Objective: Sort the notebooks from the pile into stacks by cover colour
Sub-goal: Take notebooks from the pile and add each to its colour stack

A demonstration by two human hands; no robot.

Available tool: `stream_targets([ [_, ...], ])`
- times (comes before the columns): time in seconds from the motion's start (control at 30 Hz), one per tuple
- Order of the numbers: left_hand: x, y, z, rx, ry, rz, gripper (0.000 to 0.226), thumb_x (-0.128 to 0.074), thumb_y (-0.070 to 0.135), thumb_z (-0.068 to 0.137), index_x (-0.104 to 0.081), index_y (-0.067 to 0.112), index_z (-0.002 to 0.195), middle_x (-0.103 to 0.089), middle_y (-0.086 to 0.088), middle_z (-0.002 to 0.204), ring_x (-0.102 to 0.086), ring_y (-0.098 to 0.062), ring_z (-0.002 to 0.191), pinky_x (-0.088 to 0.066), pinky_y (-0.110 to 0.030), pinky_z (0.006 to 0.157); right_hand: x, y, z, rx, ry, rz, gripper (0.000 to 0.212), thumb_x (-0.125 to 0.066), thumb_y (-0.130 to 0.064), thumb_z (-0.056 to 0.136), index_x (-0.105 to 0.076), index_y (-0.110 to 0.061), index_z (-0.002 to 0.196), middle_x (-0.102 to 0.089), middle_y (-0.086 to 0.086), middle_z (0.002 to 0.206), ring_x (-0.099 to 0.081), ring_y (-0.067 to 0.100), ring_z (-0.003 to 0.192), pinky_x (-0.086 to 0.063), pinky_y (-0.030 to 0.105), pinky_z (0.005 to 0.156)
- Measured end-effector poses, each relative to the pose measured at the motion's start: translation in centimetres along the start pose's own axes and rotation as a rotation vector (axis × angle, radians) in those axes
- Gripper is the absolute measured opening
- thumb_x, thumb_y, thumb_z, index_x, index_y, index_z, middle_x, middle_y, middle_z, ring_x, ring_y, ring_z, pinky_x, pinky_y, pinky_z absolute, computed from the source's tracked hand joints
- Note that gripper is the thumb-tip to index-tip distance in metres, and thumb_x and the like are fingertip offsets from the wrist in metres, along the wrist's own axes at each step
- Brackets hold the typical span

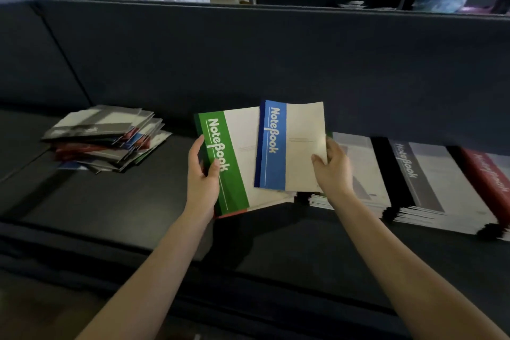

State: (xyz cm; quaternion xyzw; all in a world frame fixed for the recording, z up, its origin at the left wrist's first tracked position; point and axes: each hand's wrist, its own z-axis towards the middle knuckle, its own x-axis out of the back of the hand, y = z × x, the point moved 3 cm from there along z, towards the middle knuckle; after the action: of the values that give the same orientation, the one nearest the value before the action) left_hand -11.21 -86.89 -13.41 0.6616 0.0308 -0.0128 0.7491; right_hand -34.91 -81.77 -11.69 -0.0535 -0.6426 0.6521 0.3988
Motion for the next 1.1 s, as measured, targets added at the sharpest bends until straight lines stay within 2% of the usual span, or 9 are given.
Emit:
stream_targets([
  [0.23, 6.0, 0.0, -0.2, 0.003, 0.189, 0.044, 0.055, -0.046, 0.001, 0.098, -0.034, 0.033, 0.140, -0.044, 0.009, 0.130, -0.054, -0.006, 0.107, -0.048, -0.027, 0.090, -3.4, -0.9, 0.9, 0.012, -0.057, -0.037, 0.047, -0.044, 0.004, 0.087, -0.053, -0.014, 0.129, -0.065, 0.005, 0.112, -0.054, 0.017, 0.086, -0.040, 0.023, 0.071],
  [0.37, 9.2, 0.6, -0.3, -0.010, 0.283, 0.001, 0.053, -0.046, 0.004, 0.099, -0.033, 0.033, 0.141, -0.048, 0.005, 0.133, -0.056, -0.011, 0.110, -0.049, -0.032, 0.091, -5.1, -1.2, 1.3, 0.011, -0.116, -0.075, 0.059, -0.041, 0.008, 0.083, -0.044, -0.011, 0.139, -0.064, 0.009, 0.102, -0.052, 0.015, 0.070, -0.037, 0.022, 0.052],
  [0.43, 10.3, 0.8, -0.5, -0.011, 0.321, -0.036, 0.052, -0.045, 0.004, 0.099, -0.033, 0.032, 0.141, -0.052, 0.010, 0.124, -0.057, -0.005, 0.105, -0.050, -0.030, 0.088, -5.9, -1.5, 1.3, -0.001, -0.166, -0.132, 0.069, -0.042, 0.010, 0.082, -0.031, -0.008, 0.147, -0.058, 0.014, 0.120, -0.059, 0.024, 0.089, -0.042, 0.023, 0.059],
  [0.5, 10.9, 0.8, -0.7, -0.017, 0.335, -0.041, 0.052, -0.044, 0.003, 0.099, -0.033, 0.030, 0.142, -0.051, 0.021, 0.114, -0.058, 0.003, 0.097, -0.049, -0.023, 0.080, -6.3, -1.7, 1.3, -0.013, -0.202, -0.210, 0.074, -0.044, 0.011, 0.083, -0.021, -0.007, 0.151, -0.031, 0.011, 0.152, -0.042, 0.029, 0.130, -0.039, 0.021, 0.077],
  [0.53, 11.0, 0.7, -0.9, -0.021, 0.337, -0.036, 0.052, -0.044, 0.003, 0.099, -0.033, 0.029, 0.142, -0.051, 0.022, 0.113, -0.057, 0.005, 0.095, -0.048, -0.020, 0.078, -6.5, -1.9, 1.3, -0.013, -0.219, -0.240, 0.074, -0.044, 0.011, 0.083, -0.020, -0.007, 0.151, -0.020, 0.010, 0.157, -0.032, 0.028, 0.138, -0.036, 0.020, 0.079],
  [0.73, 10.6, -0.1, -1.7, -0.007, 0.316, -0.055, 0.051, -0.044, 0.001, 0.099, -0.033, 0.028, 0.141, -0.047, 0.010, 0.127, -0.057, 0.001, 0.096, -0.049, -0.017, 0.072, -6.9, -1.0, 1.5, -0.039, -0.307, -0.363, 0.069, -0.044, 0.009, 0.085, -0.026, -0.006, 0.149, -0.018, 0.013, 0.156, -0.033, 0.032, 0.136, -0.040, 0.024, 0.076],
  [0.9, 9.9, -0.4, -1.8, -0.007, 0.271, -0.058, 0.051, -0.045, 0.002, 0.098, -0.035, 0.037, 0.134, -0.048, 0.012, 0.125, -0.058, -0.004, 0.101, -0.050, -0.022, 0.076, -7.0, -0.4, 1.6, -0.016, -0.317, -0.386, 0.060, -0.046, 0.008, 0.084, -0.038, 0.000, 0.143, -0.029, 0.014, 0.150, -0.039, 0.033, 0.131, -0.041, 0.032, 0.097],
  [1.03, 9.0, -0.1, -1.4, -0.011, 0.242, -0.057, 0.051, -0.046, 0.003, 0.098, -0.035, 0.035, 0.136, -0.048, 0.009, 0.128, -0.057, -0.005, 0.103, -0.049, -0.023, 0.078, -6.7, -0.3, 1.6, -0.064, -0.318, -0.350, 0.059, -0.043, 0.006, 0.087, -0.036, -0.003, 0.145, -0.020, 0.011, 0.156, -0.035, 0.032, 0.135, -0.041, 0.024, 0.077],
  [1.1, 8.2, 0.2, -1.2, -0.022, 0.221, -0.066, 0.052, -0.046, 0.003, 0.098, -0.035, 0.032, 0.139, -0.049, 0.011, 0.127, -0.057, -0.004, 0.104, -0.049, -0.023, 0.079, -6.3, -0.1, 1.8, -0.057, -0.290, -0.300, 0.058, -0.043, 0.005, 0.087, -0.038, -0.003, 0.144, -0.022, 0.012, 0.156, -0.035, 0.029, 0.136, -0.036, 0.020, 0.081],
])
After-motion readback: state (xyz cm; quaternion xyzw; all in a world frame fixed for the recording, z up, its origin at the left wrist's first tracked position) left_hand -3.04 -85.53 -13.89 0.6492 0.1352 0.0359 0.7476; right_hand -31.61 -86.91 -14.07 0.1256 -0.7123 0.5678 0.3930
